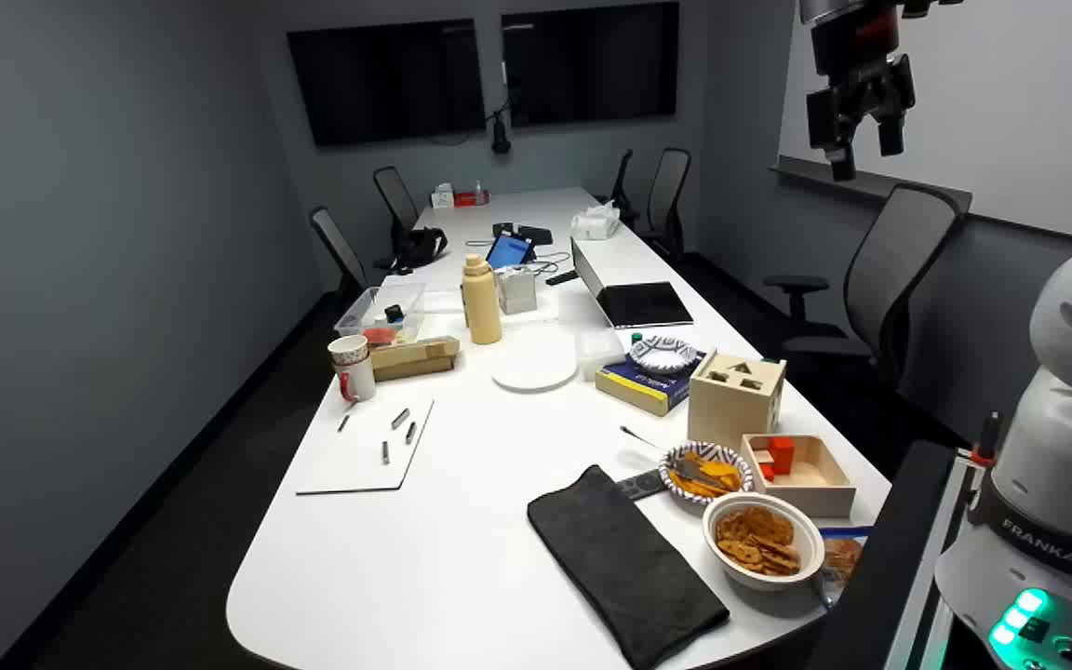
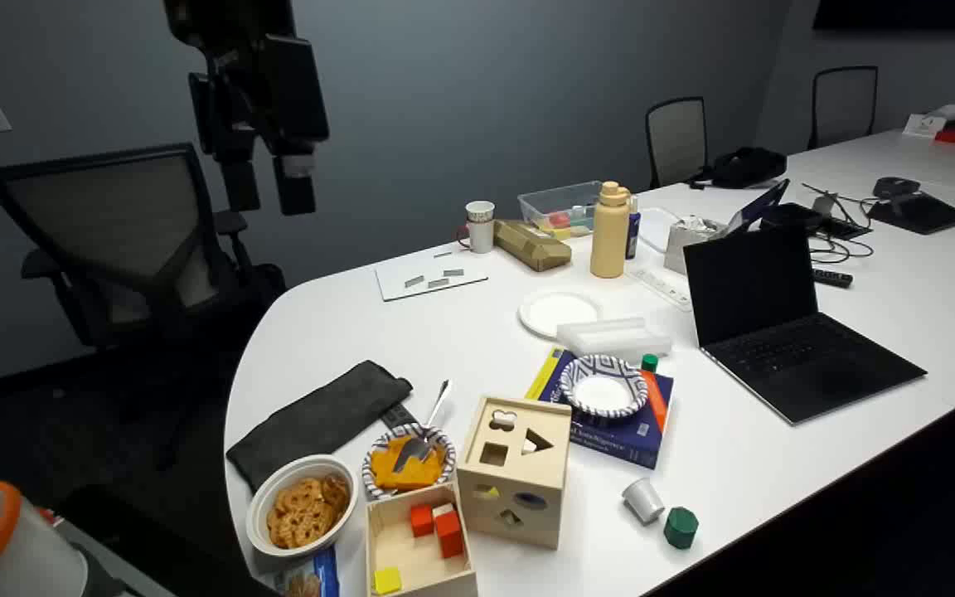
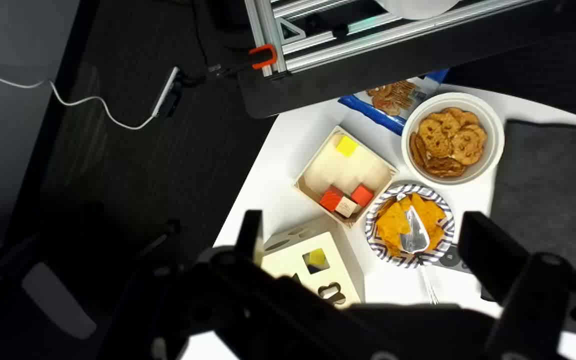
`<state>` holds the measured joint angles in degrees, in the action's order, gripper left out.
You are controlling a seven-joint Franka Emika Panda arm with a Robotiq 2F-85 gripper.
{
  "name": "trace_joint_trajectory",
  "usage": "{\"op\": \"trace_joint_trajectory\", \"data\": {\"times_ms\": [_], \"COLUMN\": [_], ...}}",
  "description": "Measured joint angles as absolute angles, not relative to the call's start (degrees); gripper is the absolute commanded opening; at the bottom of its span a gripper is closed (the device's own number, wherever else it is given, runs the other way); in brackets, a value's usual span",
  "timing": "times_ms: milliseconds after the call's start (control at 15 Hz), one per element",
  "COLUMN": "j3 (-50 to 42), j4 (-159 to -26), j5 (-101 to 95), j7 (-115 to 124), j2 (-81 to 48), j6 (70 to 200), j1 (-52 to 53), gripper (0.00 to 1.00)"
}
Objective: Fold the black cloth
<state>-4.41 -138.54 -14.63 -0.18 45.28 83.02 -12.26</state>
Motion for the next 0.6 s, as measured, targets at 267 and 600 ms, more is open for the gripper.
{"op": "trace_joint_trajectory", "data": {"times_ms": [267,600], "j3": [-4.4,-4.3], "j4": [-138.5,-138.7], "j5": [-14.6,-14.6], "j7": [-0.2,0.3], "j2": [45.3,44.9], "j6": [83.0,83.7], "j1": [-12.3,-11.2], "gripper": [1.0,1.0]}}
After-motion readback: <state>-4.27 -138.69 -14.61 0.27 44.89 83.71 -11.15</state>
